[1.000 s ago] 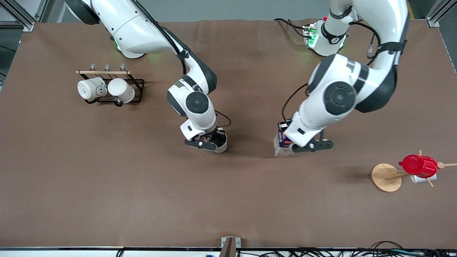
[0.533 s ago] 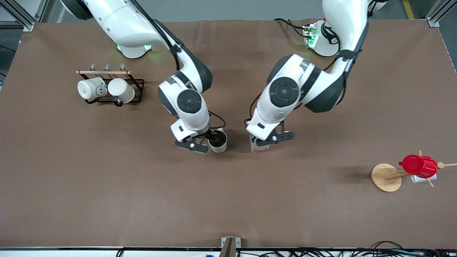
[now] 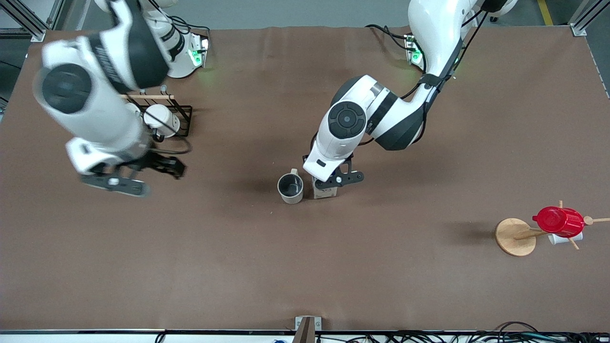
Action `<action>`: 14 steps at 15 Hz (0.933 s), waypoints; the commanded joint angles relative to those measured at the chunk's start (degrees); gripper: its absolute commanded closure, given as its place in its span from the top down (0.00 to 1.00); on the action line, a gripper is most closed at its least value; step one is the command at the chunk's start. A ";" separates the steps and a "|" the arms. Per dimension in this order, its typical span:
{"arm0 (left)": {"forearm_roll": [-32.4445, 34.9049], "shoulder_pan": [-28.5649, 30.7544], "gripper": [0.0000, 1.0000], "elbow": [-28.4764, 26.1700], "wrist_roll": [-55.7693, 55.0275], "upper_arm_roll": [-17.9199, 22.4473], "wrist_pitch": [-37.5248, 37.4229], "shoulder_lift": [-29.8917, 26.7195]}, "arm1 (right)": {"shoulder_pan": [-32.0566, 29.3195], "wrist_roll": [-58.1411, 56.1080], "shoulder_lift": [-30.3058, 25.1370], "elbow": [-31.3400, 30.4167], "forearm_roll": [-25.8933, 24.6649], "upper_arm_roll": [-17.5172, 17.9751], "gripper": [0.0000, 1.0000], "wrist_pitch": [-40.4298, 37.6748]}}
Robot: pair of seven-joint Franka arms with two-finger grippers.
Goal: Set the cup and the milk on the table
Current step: 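Set down the mug, open the right gripper and withdraw it, then lower the milk carton beside the mug with the left gripper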
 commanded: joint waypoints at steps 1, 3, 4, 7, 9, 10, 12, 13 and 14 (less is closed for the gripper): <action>-1.35 -1.05 0.23 2.99 -1.68 0.25 0.55 2.34 | -4.04 -7.23 -6.95 -3.12 1.00 -1.49 1.00 -2.47; -1.35 -1.14 0.23 3.79 -1.77 0.25 0.72 2.96 | -3.18 -14.34 -10.12 -3.12 5.83 -8.69 1.00 -4.93; -1.35 -1.14 0.23 4.23 -1.77 0.25 0.99 3.05 | -3.17 -17.60 -10.83 -3.12 6.11 -10.03 1.00 -6.25; -1.35 -1.14 0.23 4.32 -1.77 0.34 1.17 3.31 | -3.43 -20.62 -12.24 -3.47 6.11 -11.88 1.00 -6.70; -1.35 -1.14 0.23 4.41 -1.77 0.34 2.21 3.66 | -3.96 -21.40 -12.06 -3.30 6.37 -11.97 1.00 -6.18; -1.35 -1.40 0.26 4.32 -1.77 0.34 2.65 3.92 | -3.96 -22.28 -12.06 -3.30 6.55 -12.23 1.00 -6.52; -1.35 -1.75 0.55 4.32 -1.95 0.43 3.18 4.63 | -3.87 -23.69 -12.06 -3.03 6.55 -13.03 1.00 -6.79; -1.35 -1.75 0.70 4.14 -2.04 0.43 3.71 4.63 | -3.79 -23.78 -12.06 -2.86 6.64 -13.03 1.00 -6.79; -1.26 -1.84 1.00 4.14 -1.86 0.43 3.80 4.63 | -3.53 -23.70 -12.06 -2.51 6.72 -12.94 1.00 -6.79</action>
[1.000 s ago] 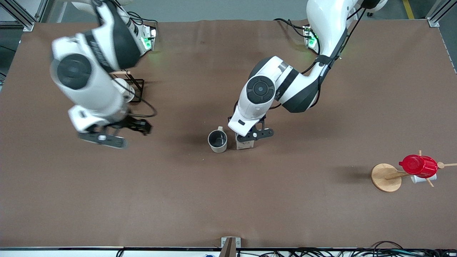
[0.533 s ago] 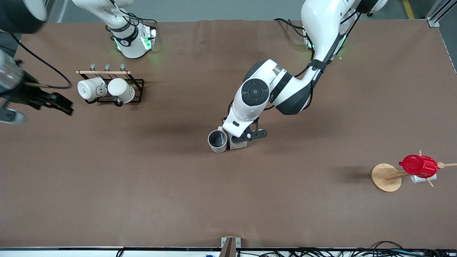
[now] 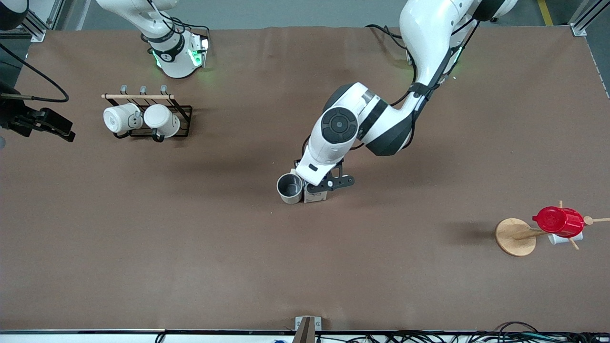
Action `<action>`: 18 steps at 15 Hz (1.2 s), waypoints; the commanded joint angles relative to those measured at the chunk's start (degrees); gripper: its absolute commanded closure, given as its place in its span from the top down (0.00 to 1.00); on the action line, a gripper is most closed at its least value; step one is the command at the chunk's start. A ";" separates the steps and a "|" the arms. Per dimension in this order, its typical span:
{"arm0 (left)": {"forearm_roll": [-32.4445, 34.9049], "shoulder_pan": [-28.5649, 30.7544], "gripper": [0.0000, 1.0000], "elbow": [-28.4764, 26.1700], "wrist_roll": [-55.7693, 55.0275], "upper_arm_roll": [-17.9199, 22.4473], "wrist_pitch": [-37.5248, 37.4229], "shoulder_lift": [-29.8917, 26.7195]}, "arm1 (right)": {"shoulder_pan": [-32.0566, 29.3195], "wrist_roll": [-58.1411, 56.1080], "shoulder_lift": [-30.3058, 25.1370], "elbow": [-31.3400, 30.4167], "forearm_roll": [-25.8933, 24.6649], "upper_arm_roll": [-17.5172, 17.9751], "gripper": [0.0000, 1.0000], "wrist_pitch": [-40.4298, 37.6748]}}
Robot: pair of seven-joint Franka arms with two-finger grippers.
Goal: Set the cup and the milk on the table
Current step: 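Lower the milk carton beside the mug with the left gripper, then open the left gripper and raise it away from the milk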
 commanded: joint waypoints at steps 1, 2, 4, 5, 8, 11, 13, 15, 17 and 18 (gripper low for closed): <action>-0.78 -0.91 1.00 1.47 -0.81 0.44 0.39 0.84 | 0.28 -0.97 -1.04 0.91 1.17 -0.14 1.00 -0.04; -0.78 -0.91 1.00 1.47 -0.81 0.53 0.39 0.67 | 0.37 -1.06 -0.87 3.10 1.08 -0.05 1.00 -2.65; -0.70 -0.65 1.00 1.47 -0.81 0.88 -0.49 -0.38 | 0.11 -1.50 -0.17 5.50 1.87 -0.22 1.00 -5.66; -0.61 -0.39 1.00 1.47 -0.81 0.97 -1.54 -1.87 | 0.19 -1.41 -0.25 5.15 2.22 -0.22 1.00 -5.75; -0.34 0.66 1.00 1.55 -0.63 2.98 -6.45 -7.22 | 0.20 -1.59 -0.25 4.97 2.31 -0.22 1.00 -5.05; 3.32 1.11 1.00 1.47 2.16 7.81 -10.76 -13.29 | 0.20 -1.59 -0.25 4.53 2.31 -0.22 1.00 -5.31; 8.68 1.89 1.00 1.38 6.47 9.31 -15.06 -17.33 | 0.11 -1.59 -0.25 4.53 2.31 -0.22 1.00 -5.14; 10.91 6.36 1.00 1.38 11.91 9.58 -18.23 -21.11 | 0.20 -1.59 -0.25 4.53 2.31 -0.22 1.00 -5.05; 10.55 10.76 1.00 1.11 17.10 9.49 -22.00 -24.98 | 0.11 -1.59 -0.25 4.53 2.31 -0.22 1.00 -5.05; 10.55 12.69 1.00 1.11 19.38 9.49 -24.11 -26.74 | 0.11 -1.59 -0.25 4.53 2.31 -0.22 1.00 -5.14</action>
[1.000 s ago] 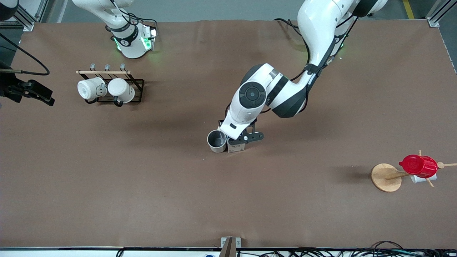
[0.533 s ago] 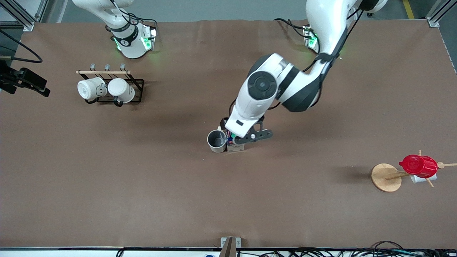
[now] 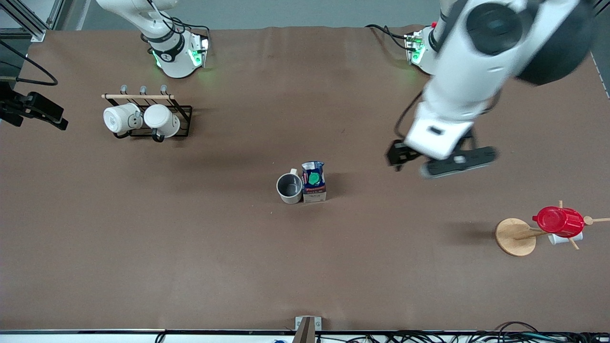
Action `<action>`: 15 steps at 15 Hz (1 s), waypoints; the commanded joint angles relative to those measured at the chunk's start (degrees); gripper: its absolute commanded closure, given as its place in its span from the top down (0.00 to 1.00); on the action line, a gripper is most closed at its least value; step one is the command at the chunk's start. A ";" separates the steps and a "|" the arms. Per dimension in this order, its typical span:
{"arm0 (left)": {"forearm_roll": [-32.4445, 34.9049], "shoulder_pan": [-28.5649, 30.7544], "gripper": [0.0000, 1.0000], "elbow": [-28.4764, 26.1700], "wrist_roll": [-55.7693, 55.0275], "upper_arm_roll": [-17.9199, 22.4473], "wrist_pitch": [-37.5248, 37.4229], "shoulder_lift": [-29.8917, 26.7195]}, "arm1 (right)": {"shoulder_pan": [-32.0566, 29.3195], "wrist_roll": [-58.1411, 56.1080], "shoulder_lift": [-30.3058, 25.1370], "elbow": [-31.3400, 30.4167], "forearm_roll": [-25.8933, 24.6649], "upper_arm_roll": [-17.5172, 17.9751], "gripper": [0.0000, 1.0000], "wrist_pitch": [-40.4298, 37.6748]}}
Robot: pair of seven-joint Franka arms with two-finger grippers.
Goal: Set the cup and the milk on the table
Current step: 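Open the left gripper and raise it away from the milk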
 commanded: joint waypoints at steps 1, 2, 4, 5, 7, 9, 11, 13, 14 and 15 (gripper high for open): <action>0.74 5.19 1.00 -2.03 6.38 -0.38 -4.19 -5.77 | -0.09 -0.64 -0.37 -0.36 0.67 -0.15 1.00 -0.27; 0.65 6.69 1.00 -2.20 9.10 -0.38 -5.25 -6.83 | -0.18 -0.99 -0.37 -0.36 0.67 -0.15 1.00 -0.45; 0.13 9.42 1.00 -3.25 14.99 -0.38 -8.41 -9.38 | -0.53 -2.65 -0.37 -0.36 0.67 -0.24 1.00 -0.18; -1.09 11.00 1.00 -3.95 17.63 -0.38 -9.38 -10.52 | -0.53 -2.75 -0.37 -0.36 0.67 -0.50 1.00 -0.18; -3.47 14.86 1.00 -5.70 22.81 -0.47 -10.44 -12.81 | -0.44 -2.84 -0.37 -0.36 0.67 -1.12 1.00 -0.36; -5.32 17.16 1.00 -9.65 27.22 -0.38 -10.27 -16.15 | -0.35 -2.84 -0.28 -0.45 0.58 -1.91 1.00 -0.27; -7.60 22.50 1.00 -14.39 31.61 -1.69 -10.01 -20.18 | -0.35 -2.84 -0.28 -0.45 0.58 -1.91 1.00 -0.27; -8.05 23.75 1.00 -18.18 33.47 -3.02 -10.27 -23.79 | -0.35 -2.84 -0.28 -0.45 0.58 -1.91 1.00 -0.27; -7.96 24.10 1.00 -20.37 33.65 -3.72 -10.27 -25.46 | -0.35 -2.84 -0.28 -0.45 0.67 -1.91 1.00 -0.45; -7.70 25.50 1.00 -22.57 33.65 -5.03 -10.10 -27.04 | -0.35 -2.84 -0.28 -0.45 0.58 -1.91 1.00 -0.45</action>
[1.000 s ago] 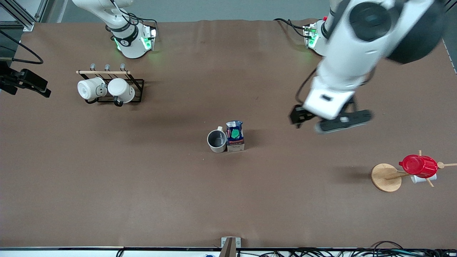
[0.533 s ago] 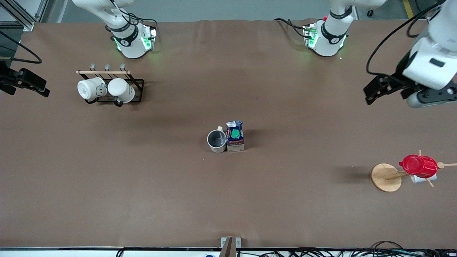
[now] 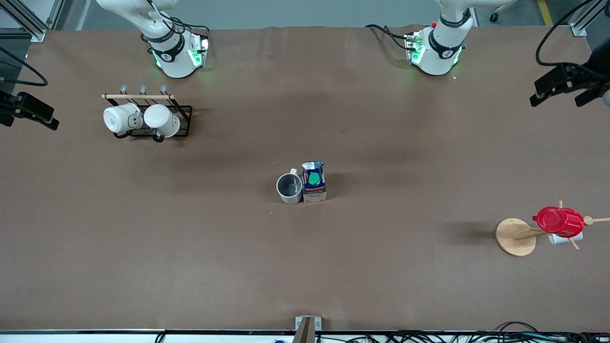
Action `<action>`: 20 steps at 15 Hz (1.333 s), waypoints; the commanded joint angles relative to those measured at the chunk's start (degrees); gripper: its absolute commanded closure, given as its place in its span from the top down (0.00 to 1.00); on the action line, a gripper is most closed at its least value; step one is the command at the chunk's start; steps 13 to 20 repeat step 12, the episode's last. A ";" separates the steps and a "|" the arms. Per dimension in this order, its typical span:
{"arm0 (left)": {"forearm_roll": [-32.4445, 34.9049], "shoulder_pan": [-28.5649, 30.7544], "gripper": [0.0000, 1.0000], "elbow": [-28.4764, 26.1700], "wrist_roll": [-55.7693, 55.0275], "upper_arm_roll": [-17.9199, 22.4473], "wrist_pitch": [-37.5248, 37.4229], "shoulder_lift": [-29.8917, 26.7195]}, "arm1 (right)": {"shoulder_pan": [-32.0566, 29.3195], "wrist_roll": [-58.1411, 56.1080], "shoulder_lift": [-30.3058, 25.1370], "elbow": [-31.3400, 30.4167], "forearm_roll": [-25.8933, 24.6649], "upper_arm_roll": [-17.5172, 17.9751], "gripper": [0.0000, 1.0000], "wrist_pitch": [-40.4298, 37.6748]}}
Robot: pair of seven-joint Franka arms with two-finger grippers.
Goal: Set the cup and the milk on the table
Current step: 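Open the left gripper and raise it away from the milk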
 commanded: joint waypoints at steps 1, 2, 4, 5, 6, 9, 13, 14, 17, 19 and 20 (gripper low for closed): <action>-0.04 2.85 1.00 -8.19 0.39 -4.65 0.97 -6.75 | -0.22 -0.65 -0.37 -0.43 0.66 -0.04 1.00 -0.25; 0.39 2.94 1.00 -9.42 0.22 -6.50 1.41 -7.72 | -0.22 -0.65 -0.37 -0.43 0.66 -0.04 1.00 -0.25; 1.63 2.94 1.00 -10.22 -0.40 -7.92 1.68 -8.08 | -0.31 -0.65 -0.37 -0.43 0.66 -0.04 1.00 -0.34; 1.72 2.77 1.00 -10.22 -0.40 -7.75 1.77 -7.99 | -0.31 -0.65 -0.37 -0.43 0.66 -0.04 1.00 -0.34; 1.72 2.33 1.00 -9.96 0.12 -7.40 2.12 -7.56 | -0.31 -0.65 -0.37 -0.43 0.66 -0.04 1.00 -0.34; 1.54 2.24 1.00 -9.35 0.22 -7.05 2.12 -7.29 | -0.31 -0.65 -0.37 -0.43 0.66 -0.04 1.00 -0.34; 1.72 -0.12 1.00 -7.85 -0.48 -4.24 1.94 -5.98 | -0.31 -0.65 -0.37 -0.43 0.66 -0.04 1.00 -0.52; 1.72 -0.12 1.00 -7.85 -0.48 -4.24 1.94 -5.98 | -0.31 -0.65 -0.37 -0.43 0.66 -0.04 1.00 -0.52; 1.72 -0.12 1.00 -7.85 -0.48 -4.24 1.94 -5.98 | -0.31 -0.65 -0.37 -0.43 0.66 -0.04 1.00 -0.52; 1.72 -0.12 1.00 -7.85 -0.48 -4.24 1.94 -5.98 | -0.31 -0.65 -0.37 -0.43 0.66 -0.04 1.00 -0.52; 1.72 -0.12 1.00 -7.85 -0.48 -4.24 1.94 -5.98 | -0.31 -0.65 -0.37 -0.43 0.66 -0.04 1.00 -0.52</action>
